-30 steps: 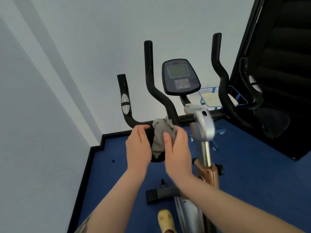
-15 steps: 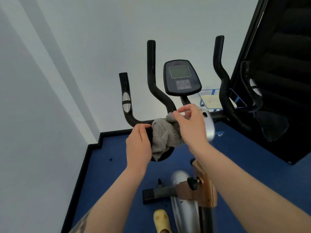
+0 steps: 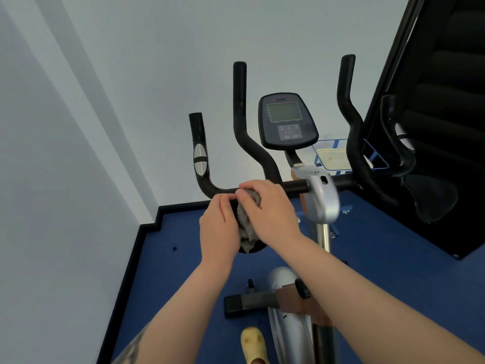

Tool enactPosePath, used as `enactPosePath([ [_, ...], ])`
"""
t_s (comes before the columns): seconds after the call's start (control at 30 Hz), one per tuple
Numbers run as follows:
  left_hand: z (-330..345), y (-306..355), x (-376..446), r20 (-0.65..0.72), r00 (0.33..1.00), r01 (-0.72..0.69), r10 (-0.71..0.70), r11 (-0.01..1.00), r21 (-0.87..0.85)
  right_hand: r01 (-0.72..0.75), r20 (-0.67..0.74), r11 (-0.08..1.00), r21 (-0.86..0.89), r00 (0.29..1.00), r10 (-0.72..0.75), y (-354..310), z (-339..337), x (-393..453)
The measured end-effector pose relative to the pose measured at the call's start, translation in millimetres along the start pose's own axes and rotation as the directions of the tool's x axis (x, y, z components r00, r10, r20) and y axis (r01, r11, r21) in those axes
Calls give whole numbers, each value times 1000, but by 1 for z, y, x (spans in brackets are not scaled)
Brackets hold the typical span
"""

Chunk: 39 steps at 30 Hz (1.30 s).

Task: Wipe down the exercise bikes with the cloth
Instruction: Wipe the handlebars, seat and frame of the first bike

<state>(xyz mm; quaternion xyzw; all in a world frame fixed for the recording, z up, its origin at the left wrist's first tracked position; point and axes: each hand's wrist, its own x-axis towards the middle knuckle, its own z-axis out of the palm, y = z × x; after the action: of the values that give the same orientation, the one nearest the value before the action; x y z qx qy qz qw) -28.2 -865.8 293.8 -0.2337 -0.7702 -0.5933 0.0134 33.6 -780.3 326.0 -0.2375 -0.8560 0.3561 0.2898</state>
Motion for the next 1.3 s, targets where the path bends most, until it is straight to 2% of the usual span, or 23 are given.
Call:
enactPosePath([
  [0.07,0,1,0,5,1000,13,-13,1000,-14,-9,7,1000,-13,1000,9,3,1,-2],
  [0.2,0,-2,-1,13,1000,6,-6,1000,-17,63,-115,997,-47,991,-68,15,3,-37],
  [0.23,0,-2,-1,10,1000,2,-2,1000,-13,51,-97,997,-66,994,-57,15,1,-37],
  [0.37,0,0,1,-2,1000,1,0,1000,31,-26,169,955,-296,982,79,-4,-9,13],
  [0.4,0,0,1,0,1000,-1,1,1000,31,-17,157,955,-298,985,66,-3,-8,11],
  [0.5,-1,-2,0,12,1000,-21,21,1000,8,14,8,963,-268,1000,-12,7,-5,-27],
  [0.67,1,1,2,-9,1000,-15,15,1000,1,6,33,909,-416,999,9,6,1,-1],
  [0.7,1,0,2,-14,1000,-16,16,1000,-3,10,38,919,-395,999,5,5,3,-1],
  [0.77,1,-3,1,-11,1000,-21,21,1000,3,9,22,971,-239,1000,-3,8,0,-15],
  [0.87,-3,0,1,55,998,7,-5,1000,-20,-42,-16,998,-48,999,42,18,-10,-49],
  [0.93,-6,0,2,106,992,71,-63,995,-75,-76,-33,996,-50,997,74,17,-10,-56],
  [1.07,-11,2,-1,162,980,147,-116,969,-196,-111,-24,970,-215,994,108,2,-8,-34],
  [1.23,-17,-3,-1,255,961,165,-105,960,-226,-117,-72,987,-114,991,109,6,-6,-57],
  [1.3,-22,-9,1,313,946,177,-85,944,-279,-89,-125,983,-158,990,70,8,-5,-63],
])
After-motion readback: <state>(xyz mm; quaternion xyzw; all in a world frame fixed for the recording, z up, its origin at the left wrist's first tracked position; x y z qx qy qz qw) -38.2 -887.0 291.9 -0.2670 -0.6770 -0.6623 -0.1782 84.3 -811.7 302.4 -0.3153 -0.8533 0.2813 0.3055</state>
